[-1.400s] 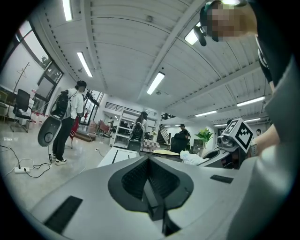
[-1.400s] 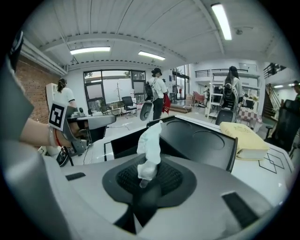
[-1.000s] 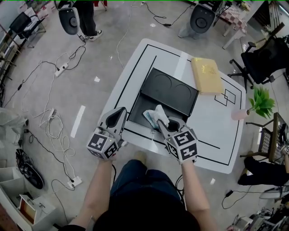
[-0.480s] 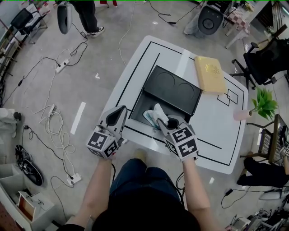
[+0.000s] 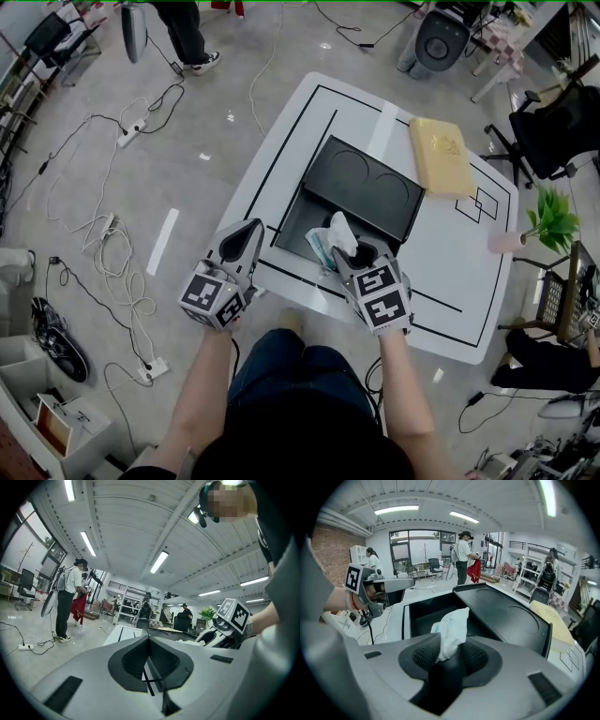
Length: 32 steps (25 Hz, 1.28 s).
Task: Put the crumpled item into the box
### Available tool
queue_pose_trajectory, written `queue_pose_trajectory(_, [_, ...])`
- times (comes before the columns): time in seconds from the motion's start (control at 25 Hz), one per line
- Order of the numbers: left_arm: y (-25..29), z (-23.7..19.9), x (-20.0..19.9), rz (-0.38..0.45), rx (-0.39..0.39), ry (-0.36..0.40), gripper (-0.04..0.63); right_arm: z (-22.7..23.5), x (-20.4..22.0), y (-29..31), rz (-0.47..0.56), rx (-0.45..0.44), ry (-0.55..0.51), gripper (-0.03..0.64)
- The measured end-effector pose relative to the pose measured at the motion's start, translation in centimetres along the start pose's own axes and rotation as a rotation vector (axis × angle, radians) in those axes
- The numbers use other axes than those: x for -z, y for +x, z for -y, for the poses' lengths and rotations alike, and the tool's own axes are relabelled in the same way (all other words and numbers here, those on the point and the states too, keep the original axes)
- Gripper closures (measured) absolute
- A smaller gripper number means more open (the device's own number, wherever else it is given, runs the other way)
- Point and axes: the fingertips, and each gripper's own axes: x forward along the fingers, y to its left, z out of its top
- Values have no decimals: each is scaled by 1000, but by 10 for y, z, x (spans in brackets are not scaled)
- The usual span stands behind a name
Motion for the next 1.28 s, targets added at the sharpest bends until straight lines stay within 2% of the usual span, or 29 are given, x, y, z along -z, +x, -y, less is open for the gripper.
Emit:
queue_pose_trajectory(0.52, [1, -4, 4, -1, -10, -11, 594, 14, 3, 3, -46, 92, -50, 418])
queue_pose_trajectory(0.84, [0, -6, 8, -6, -18, -14, 594, 20, -1, 0, 3, 107, -24, 412])
queue_pose_trajectory(0.92, [1, -6, 8, -7, -19, -16, 594, 21, -2, -1, 12, 105, -18, 365])
queue_pose_trajectory(1.28, [1, -2, 8, -6, -10, -18, 594, 23, -6, -8, 51, 109, -1, 364])
